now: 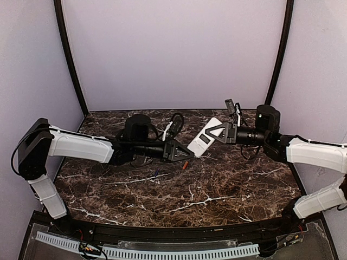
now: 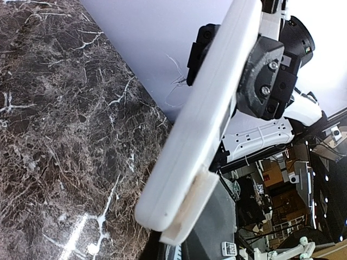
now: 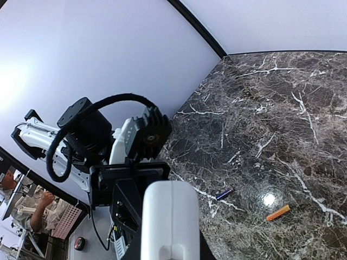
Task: Load the batteries into the remote control
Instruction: Remove the battery cover from the remote control.
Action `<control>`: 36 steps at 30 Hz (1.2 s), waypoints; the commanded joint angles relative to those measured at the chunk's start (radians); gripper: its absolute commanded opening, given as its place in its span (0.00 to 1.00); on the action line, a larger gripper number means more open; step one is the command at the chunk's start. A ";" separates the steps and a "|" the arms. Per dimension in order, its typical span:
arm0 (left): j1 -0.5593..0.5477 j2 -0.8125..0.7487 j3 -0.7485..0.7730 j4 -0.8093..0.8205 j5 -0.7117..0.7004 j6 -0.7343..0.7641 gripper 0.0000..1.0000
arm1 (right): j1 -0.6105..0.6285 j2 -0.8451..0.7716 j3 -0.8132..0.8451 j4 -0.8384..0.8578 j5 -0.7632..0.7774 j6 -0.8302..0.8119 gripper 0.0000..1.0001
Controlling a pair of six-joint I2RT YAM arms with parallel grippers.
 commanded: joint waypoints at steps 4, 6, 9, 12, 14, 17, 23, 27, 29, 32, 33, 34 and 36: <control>0.002 0.004 -0.021 0.004 -0.016 0.007 0.04 | 0.001 -0.021 -0.014 0.054 -0.037 0.018 0.00; 0.002 0.000 -0.025 0.020 -0.010 0.002 0.13 | 0.001 -0.020 -0.018 0.054 -0.035 0.017 0.00; 0.002 -0.007 -0.032 0.047 -0.002 -0.004 0.29 | 0.002 -0.016 -0.020 0.055 -0.034 0.018 0.00; 0.002 -0.013 -0.031 0.069 -0.001 -0.020 0.47 | 0.001 -0.008 -0.022 0.063 -0.036 0.023 0.00; 0.002 -0.010 -0.026 0.072 -0.005 -0.031 0.54 | 0.002 -0.001 -0.023 0.074 -0.042 0.029 0.00; 0.002 0.003 -0.016 0.088 -0.011 -0.050 0.58 | 0.002 0.007 -0.029 0.096 -0.048 0.041 0.00; 0.002 0.031 0.013 0.100 -0.013 -0.077 0.51 | 0.003 0.019 -0.031 0.103 -0.048 0.048 0.00; 0.001 0.032 0.010 0.088 -0.015 -0.075 0.38 | 0.003 0.008 -0.025 0.083 -0.037 0.033 0.00; 0.001 0.032 0.007 0.081 -0.013 -0.074 0.30 | 0.003 0.002 -0.019 0.062 -0.025 0.018 0.00; 0.002 0.033 0.001 0.090 -0.005 -0.079 0.19 | 0.003 -0.011 -0.013 0.031 -0.006 -0.002 0.00; 0.002 0.033 -0.001 0.090 -0.003 -0.080 0.18 | 0.001 -0.015 -0.013 0.028 -0.002 -0.005 0.00; 0.002 0.032 -0.002 0.092 -0.001 -0.082 0.16 | 0.002 -0.017 -0.014 0.024 0.001 -0.006 0.00; 0.001 0.030 -0.006 0.095 -0.001 -0.083 0.15 | 0.002 -0.021 -0.015 0.016 0.009 -0.008 0.00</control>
